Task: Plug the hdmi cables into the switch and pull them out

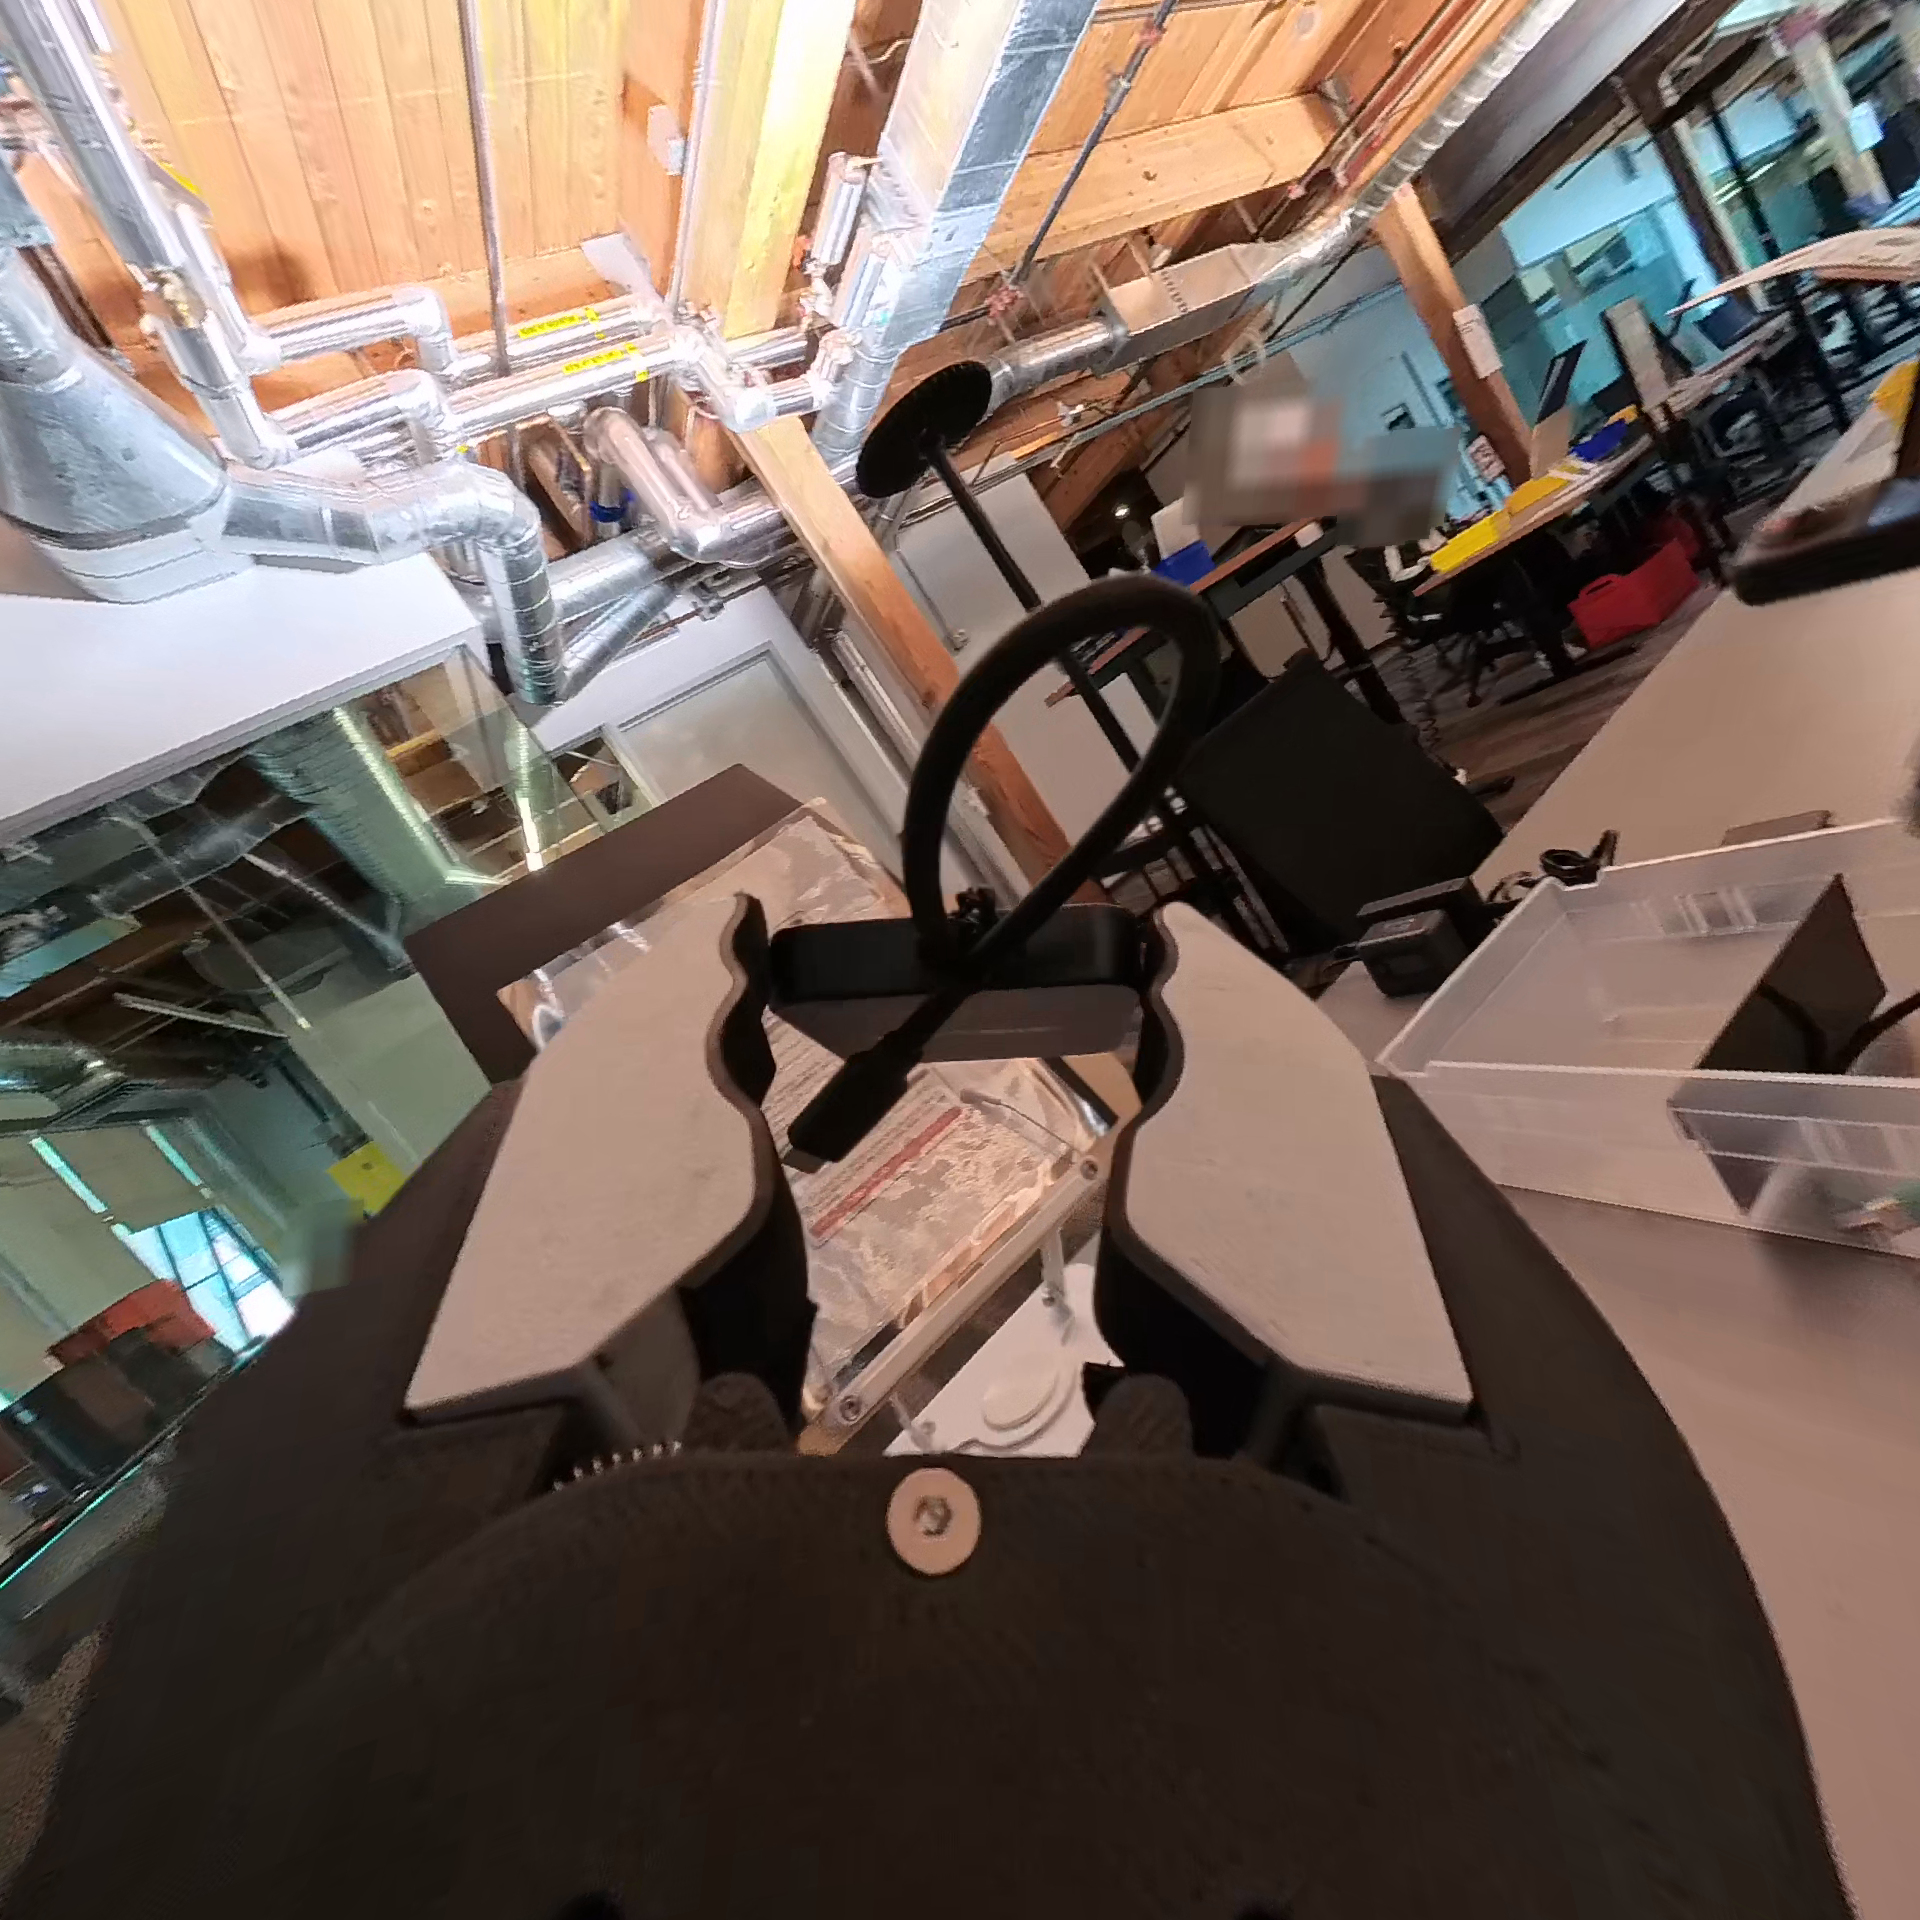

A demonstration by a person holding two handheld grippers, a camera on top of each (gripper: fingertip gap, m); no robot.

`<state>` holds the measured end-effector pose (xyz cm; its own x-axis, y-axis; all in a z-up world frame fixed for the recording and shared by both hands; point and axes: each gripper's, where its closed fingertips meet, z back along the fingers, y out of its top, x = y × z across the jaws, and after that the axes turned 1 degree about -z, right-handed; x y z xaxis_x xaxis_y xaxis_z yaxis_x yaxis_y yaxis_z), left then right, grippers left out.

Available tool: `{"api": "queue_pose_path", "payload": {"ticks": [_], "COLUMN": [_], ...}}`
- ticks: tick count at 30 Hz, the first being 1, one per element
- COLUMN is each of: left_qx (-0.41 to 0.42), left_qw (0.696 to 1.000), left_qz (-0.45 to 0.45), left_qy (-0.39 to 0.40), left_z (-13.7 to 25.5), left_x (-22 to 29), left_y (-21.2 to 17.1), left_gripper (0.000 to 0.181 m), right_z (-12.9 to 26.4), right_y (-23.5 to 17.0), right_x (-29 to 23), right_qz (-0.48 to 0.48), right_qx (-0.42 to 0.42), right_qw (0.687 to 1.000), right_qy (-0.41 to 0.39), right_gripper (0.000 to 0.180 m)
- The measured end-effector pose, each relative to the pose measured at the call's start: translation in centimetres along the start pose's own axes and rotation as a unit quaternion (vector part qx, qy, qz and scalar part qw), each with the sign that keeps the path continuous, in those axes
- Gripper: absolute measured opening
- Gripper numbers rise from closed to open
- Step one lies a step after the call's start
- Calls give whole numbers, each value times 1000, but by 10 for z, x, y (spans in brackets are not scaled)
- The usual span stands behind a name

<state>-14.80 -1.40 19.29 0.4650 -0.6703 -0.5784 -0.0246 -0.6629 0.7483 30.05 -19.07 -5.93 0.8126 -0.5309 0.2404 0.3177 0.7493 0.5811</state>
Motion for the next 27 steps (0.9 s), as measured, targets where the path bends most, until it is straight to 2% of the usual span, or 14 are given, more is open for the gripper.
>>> {"api": "queue_pose_path", "payload": {"ticks": [2,4,6,8,10,12,14,16,17,19,22,23,25,27], "left_qx": [12,22,28,46,58,65,76,76,75,67,19,-1,-29,-36], "left_qw": [1000,998,989,971,953,935,914,895,889,893,909,914,920,920], "left_qz": [3,20,84,161,221,272,316,353,366,363,339,330,320,320], "left_qy": [-25,-63,-120,-172,-199,-220,-242,-262,-264,-258,-240,-234,-225,-222], "left_z": [-1,-2,-4,-4,-3,-3,-3,-4,-6,-10,-17,-19,-19,-16], "left_x": [8,20,35,45,47,47,49,54,55,58,60,58,50,40], "left_y": [2,5,7,12,15,17,19,20,19,12,-7,-15,-27,-31], "left_gripper": [68,68,68,68,68,67,68,67,68,68,79,83,87,85], "right_z": [39,102,179,247,293,316,324,322,319,314,287,266,200,129], "right_y": [38,90,125,125,104,91,87,93,97,101,125,136,133,117], "right_x": [-7,-59,-134,-212,-280,-324,-353,-364,-365,-360,-322,-302,-266,-223], "right_qz": [24,97,210,322,401,418,426,426,426,407,395,405,447,460], "right_qx": [96,252,434,582,666,695,708,722,725,722,669,625,472,347], "right_qw": [994,963,875,744,623,571,546,535,535,552,625,663,745,796], "right_qy": [-40,3,41,62,87,123,138,105,82,90,73,71,149,188], "right_gripper": [27,27,36,38,39,45,52,42,16,15,14,14,15,15]}}
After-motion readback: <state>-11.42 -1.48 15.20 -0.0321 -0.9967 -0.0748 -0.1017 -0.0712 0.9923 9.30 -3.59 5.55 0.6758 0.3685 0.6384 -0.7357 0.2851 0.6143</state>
